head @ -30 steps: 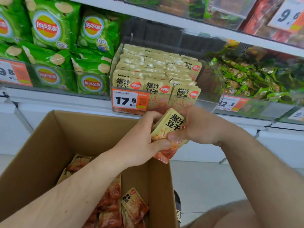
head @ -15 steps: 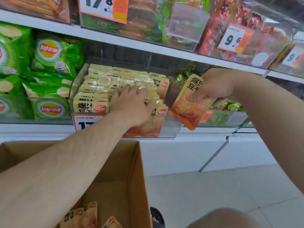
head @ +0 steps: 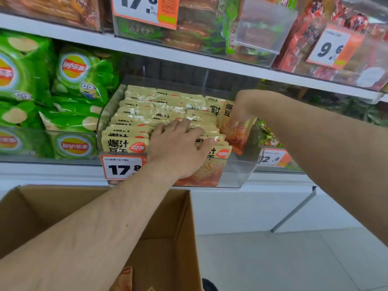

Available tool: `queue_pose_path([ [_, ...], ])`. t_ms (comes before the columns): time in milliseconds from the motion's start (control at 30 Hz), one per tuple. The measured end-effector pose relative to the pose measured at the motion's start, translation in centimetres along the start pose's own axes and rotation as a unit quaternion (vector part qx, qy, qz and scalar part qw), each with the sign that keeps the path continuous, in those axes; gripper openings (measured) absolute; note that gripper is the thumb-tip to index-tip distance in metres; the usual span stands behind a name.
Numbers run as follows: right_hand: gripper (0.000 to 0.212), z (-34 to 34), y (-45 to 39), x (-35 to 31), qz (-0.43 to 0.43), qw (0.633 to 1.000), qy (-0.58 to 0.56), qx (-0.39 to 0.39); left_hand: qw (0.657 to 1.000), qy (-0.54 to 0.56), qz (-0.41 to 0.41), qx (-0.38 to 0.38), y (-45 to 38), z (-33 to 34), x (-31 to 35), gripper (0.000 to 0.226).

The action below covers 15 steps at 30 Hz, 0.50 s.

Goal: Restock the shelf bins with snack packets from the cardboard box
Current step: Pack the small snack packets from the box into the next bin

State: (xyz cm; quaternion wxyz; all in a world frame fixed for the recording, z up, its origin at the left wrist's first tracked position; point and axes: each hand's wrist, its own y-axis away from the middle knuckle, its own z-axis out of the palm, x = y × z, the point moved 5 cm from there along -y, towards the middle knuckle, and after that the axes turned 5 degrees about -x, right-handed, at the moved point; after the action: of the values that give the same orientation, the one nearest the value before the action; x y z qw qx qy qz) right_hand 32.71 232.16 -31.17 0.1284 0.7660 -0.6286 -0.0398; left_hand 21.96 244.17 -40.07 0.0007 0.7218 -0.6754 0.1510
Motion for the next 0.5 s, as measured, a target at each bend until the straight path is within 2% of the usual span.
queue_pose_path([
  [233,0.063,1.1,-6.3,-0.4,0.049,0.989,0.13,0.05,1.0,0.007,0.003,0.01,-0.1,0.2,-0.2,0.058],
  [400,0.05,1.5,-8.1,-1.5,-0.002,0.96,0.247,0.134,1.0,0.018,-0.002,0.008,-0.1,0.3,-0.1,0.055],
  [500,0.041,1.9,-8.5,-1.9,-0.017,0.948,0.274,0.164,1.0,0.017,-0.002,0.01,-0.1,0.3,-0.1,0.055],
])
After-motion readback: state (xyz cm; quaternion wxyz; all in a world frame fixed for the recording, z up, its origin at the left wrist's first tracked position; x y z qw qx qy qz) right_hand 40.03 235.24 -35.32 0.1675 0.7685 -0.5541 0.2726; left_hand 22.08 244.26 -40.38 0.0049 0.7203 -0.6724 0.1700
